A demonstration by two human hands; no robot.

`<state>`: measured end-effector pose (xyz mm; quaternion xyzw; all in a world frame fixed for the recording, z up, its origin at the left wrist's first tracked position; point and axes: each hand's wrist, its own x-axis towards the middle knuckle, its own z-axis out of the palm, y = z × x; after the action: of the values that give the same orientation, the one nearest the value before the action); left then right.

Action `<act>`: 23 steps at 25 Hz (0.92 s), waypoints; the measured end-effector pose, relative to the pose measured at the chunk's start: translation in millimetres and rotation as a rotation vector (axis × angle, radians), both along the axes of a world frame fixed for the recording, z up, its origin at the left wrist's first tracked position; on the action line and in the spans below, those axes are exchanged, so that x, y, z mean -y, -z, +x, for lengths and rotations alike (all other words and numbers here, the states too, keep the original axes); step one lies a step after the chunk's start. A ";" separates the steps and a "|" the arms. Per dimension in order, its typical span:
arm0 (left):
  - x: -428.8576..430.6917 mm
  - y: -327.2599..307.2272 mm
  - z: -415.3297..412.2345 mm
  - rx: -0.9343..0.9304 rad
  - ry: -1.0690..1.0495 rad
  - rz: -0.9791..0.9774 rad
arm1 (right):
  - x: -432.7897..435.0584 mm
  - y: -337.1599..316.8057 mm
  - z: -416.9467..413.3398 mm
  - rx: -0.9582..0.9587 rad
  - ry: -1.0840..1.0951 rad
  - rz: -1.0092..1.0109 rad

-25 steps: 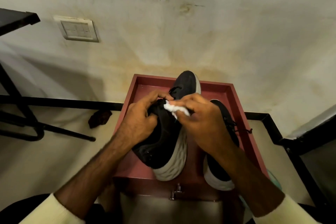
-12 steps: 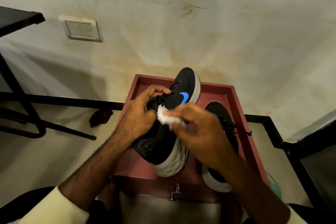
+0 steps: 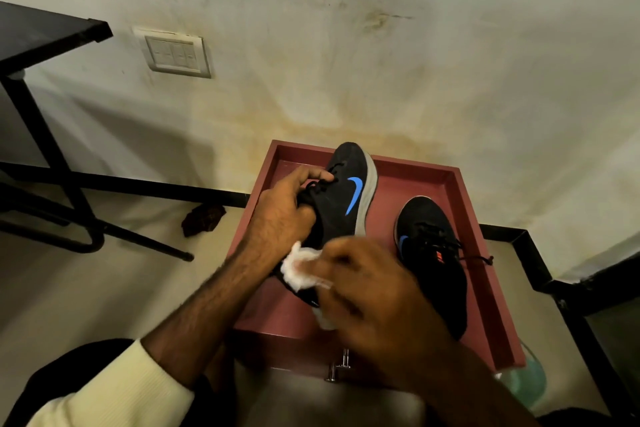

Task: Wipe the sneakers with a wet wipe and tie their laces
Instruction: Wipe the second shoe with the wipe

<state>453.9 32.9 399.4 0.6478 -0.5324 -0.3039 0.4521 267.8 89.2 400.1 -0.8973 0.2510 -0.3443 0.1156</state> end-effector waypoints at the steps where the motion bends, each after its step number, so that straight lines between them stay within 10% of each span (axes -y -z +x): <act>1: 0.0 -0.1 -1.8 0.013 -0.024 0.019 | -6.4 1.5 2.5 -0.073 -0.077 -0.061; 14: 2.1 -15.8 -3.7 0.276 -0.100 0.004 | 4.9 -24.6 -10.5 0.250 0.361 0.011; 23: 8.4 -22.5 -1.4 0.543 0.062 0.250 | 13.4 -25.1 -22.0 0.208 0.280 0.165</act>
<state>452.5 24.6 421.9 0.7394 -0.6119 -0.1967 0.2005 245.8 75.9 425.2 -0.8006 0.3877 -0.4260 0.1651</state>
